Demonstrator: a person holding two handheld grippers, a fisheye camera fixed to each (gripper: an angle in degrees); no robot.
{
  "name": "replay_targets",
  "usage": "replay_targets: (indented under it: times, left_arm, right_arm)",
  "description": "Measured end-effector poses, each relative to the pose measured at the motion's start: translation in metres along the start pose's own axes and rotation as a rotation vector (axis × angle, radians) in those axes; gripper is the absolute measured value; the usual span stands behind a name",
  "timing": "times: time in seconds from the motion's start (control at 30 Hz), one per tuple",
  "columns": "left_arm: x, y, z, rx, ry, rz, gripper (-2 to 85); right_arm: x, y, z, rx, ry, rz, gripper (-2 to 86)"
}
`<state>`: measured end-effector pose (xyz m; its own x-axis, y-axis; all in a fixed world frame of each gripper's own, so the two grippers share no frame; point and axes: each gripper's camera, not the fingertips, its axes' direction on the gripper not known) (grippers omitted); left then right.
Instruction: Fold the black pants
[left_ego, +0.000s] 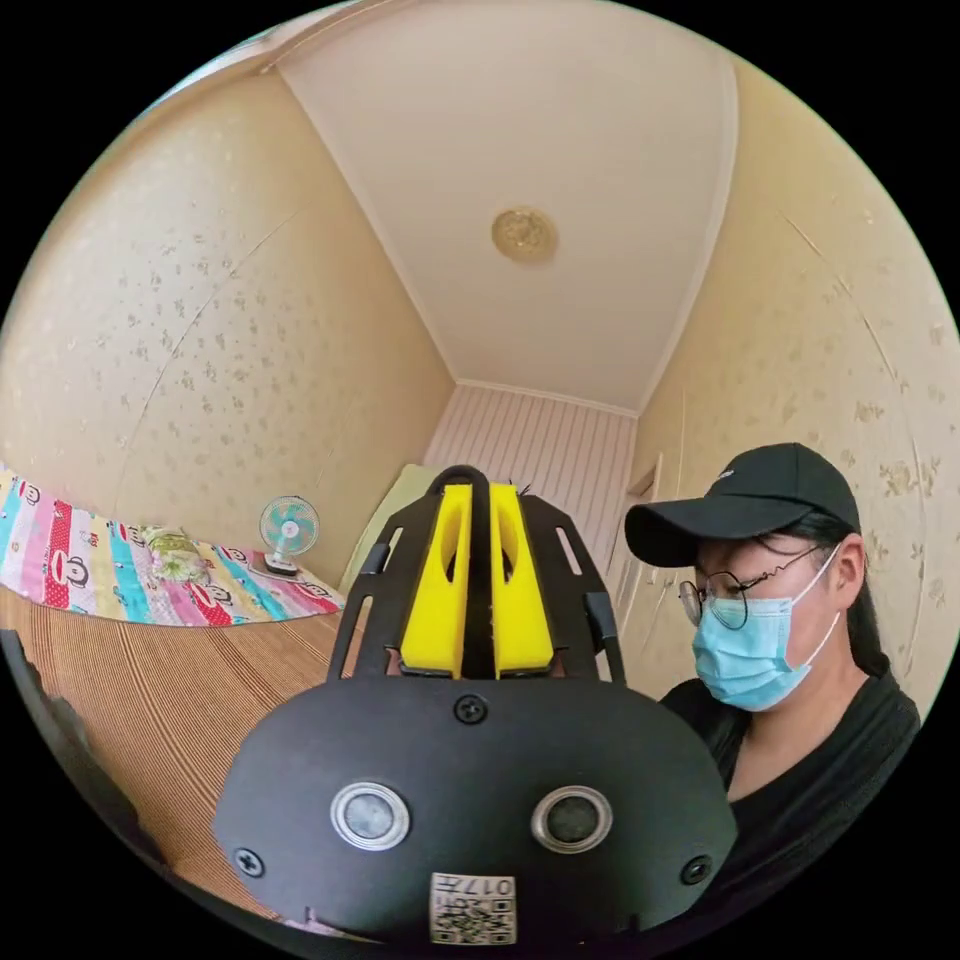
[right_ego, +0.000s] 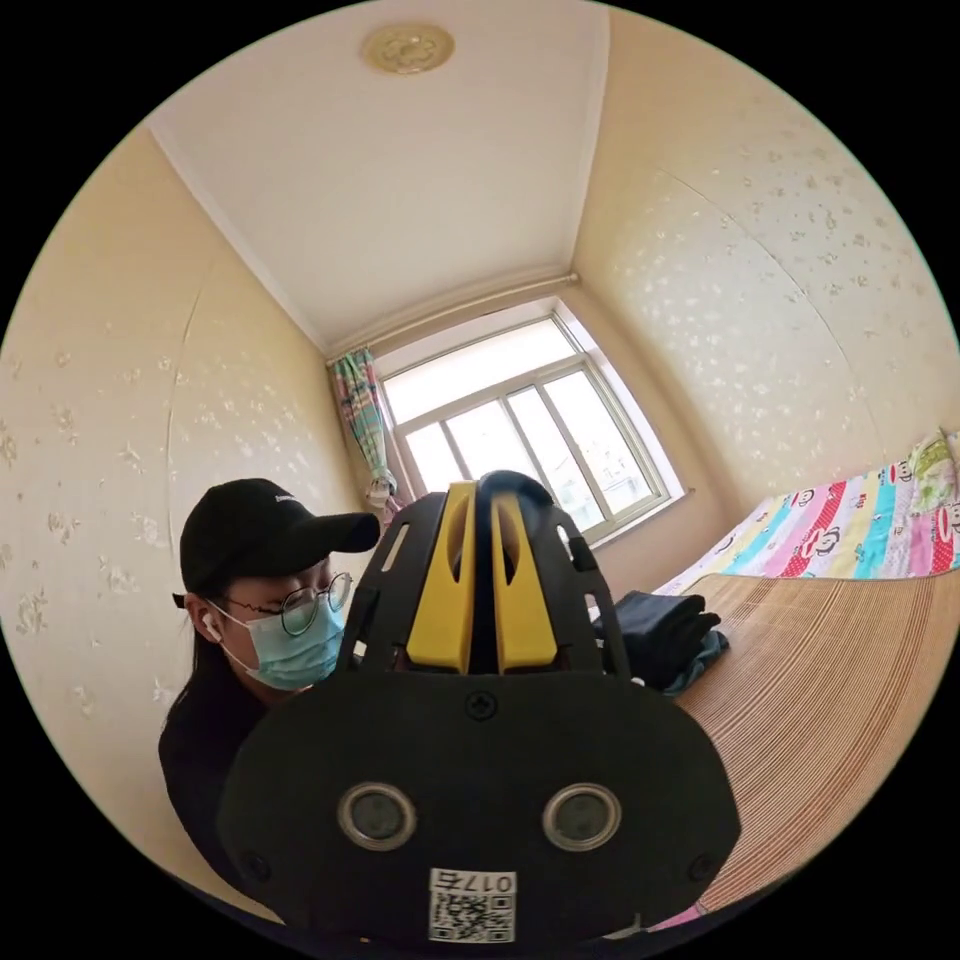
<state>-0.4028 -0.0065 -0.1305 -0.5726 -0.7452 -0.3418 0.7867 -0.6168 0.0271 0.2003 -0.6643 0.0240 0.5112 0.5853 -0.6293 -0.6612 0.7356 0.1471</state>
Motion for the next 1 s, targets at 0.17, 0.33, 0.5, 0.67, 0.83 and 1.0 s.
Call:
replay_targets:
  times: [0.17, 0.33, 0.5, 0.67, 0.83, 1.0]
  left_arm:
    - [-0.079, -0.013, 0.046, -0.119, -0.333, -0.071, 2.3]
    - [-0.172, -0.034, 0.085, -0.22, -0.404, -0.1, 2.6]
    - [-0.233, 0.046, 0.086, -0.441, -0.519, -0.175, 3.4]
    - [-0.227, 0.241, 0.006, -0.62, -0.399, -0.399, 4.3]
    - [-0.186, 0.322, -0.059, -0.675, -0.402, -0.584, 7.8]
    - [-0.223, 0.271, -0.078, -0.512, -0.492, -0.56, 13.0]
  right_arm:
    - [0.11, -0.038, 0.019, -0.034, 0.232, 0.197, 1.5]
    - [0.223, -0.06, 0.036, 0.012, 0.241, 0.277, 1.8]
    - [0.28, 0.015, 0.052, -0.104, 0.393, 0.336, 1.9]
    - [0.269, 0.244, 0.042, -0.317, 0.358, 0.403, 2.3]
    - [0.225, 0.389, 0.017, -0.357, 0.373, 0.569, 4.3]
    - [0.225, 0.382, 0.005, -0.163, 0.586, 0.582, 13.3]
